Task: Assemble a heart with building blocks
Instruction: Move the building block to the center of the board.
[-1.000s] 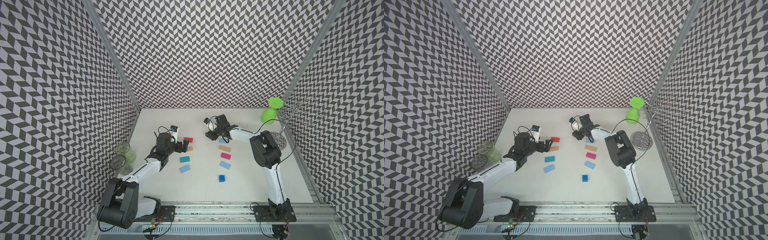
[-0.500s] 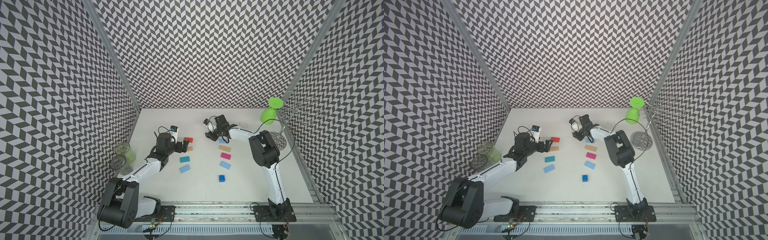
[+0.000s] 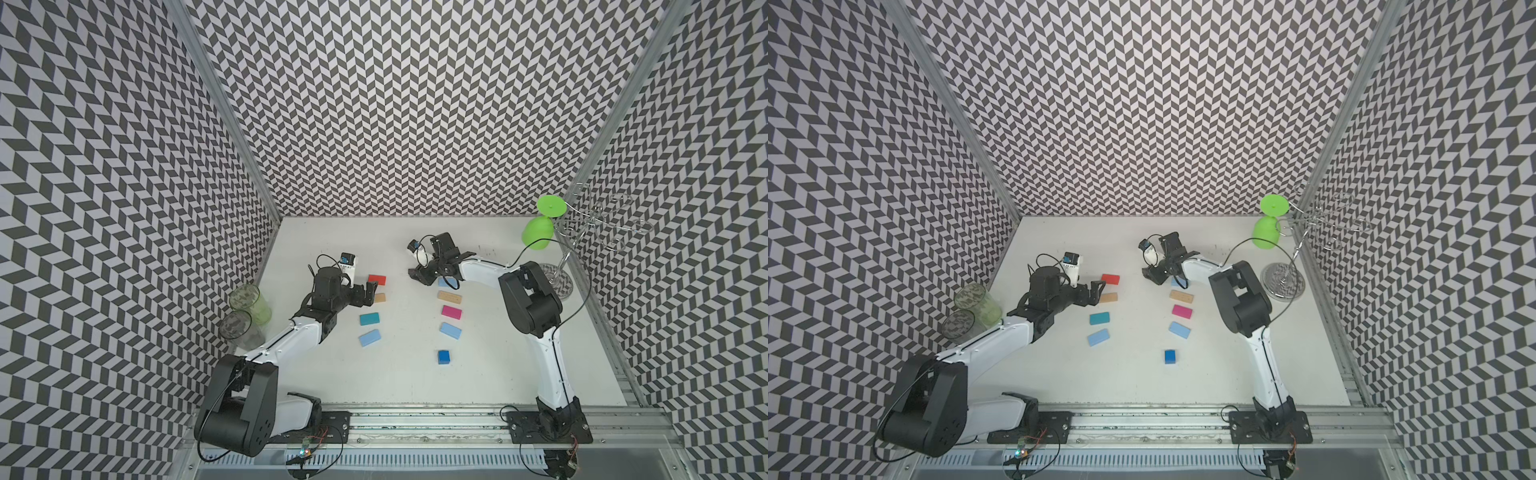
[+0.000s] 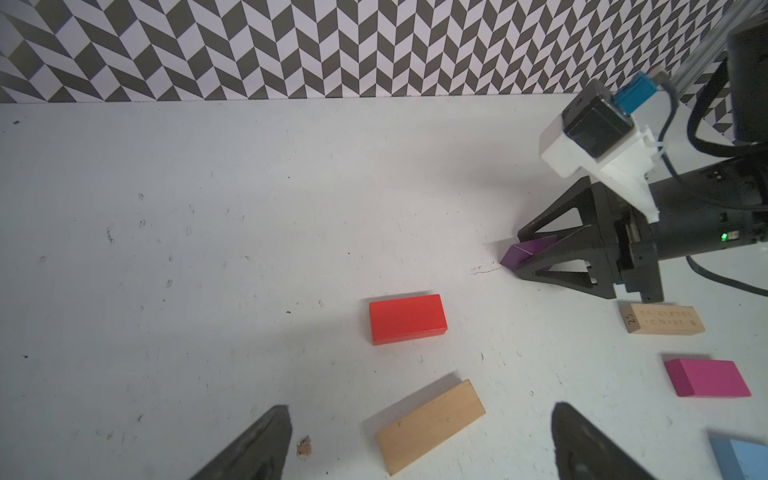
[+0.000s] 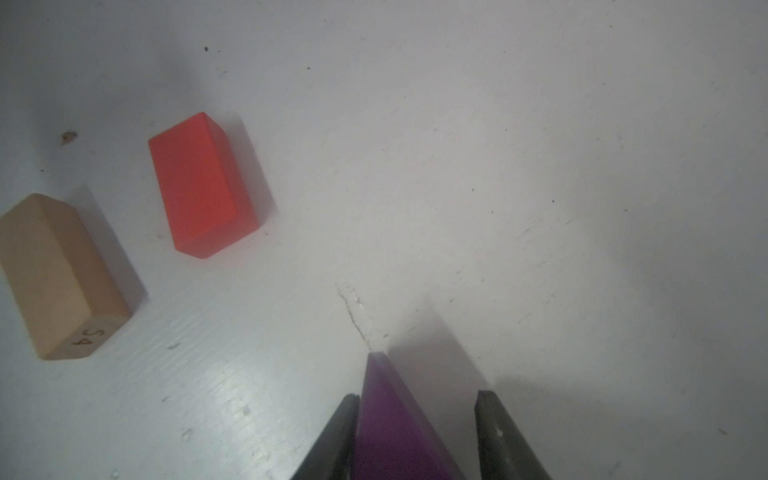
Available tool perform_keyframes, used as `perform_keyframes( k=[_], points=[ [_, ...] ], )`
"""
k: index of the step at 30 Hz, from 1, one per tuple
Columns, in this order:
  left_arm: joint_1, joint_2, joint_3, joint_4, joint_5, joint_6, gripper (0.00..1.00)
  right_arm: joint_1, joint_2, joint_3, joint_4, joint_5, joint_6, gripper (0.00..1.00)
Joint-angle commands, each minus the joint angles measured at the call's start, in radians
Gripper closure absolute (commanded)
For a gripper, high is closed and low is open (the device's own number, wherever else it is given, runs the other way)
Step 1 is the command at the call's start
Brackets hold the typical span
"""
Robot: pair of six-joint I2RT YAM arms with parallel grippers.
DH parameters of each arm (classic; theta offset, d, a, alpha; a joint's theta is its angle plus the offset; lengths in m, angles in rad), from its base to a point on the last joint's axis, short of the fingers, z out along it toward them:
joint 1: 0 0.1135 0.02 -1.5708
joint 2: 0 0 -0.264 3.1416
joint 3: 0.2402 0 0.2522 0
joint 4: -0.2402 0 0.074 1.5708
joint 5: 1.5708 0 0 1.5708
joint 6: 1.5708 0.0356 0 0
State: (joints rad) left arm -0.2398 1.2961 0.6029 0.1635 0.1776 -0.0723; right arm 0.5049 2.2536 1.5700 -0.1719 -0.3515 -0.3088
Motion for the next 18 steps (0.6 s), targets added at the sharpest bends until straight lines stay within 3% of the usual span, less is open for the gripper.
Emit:
perform_keyframes(
  k=[1, 18],
  points=[
    [-0.003, -0.014, -0.01, 0.018, -0.002, 0.002, 0.01, 0.02, -0.023, -0.029, 0.04, 0.004, 0.058, 0.68],
    [-0.003, -0.033, -0.034, 0.01, -0.009, 0.008, 0.01, 0.043, -0.006, -0.022, 0.018, 0.139, 0.112, 0.61]
  ],
)
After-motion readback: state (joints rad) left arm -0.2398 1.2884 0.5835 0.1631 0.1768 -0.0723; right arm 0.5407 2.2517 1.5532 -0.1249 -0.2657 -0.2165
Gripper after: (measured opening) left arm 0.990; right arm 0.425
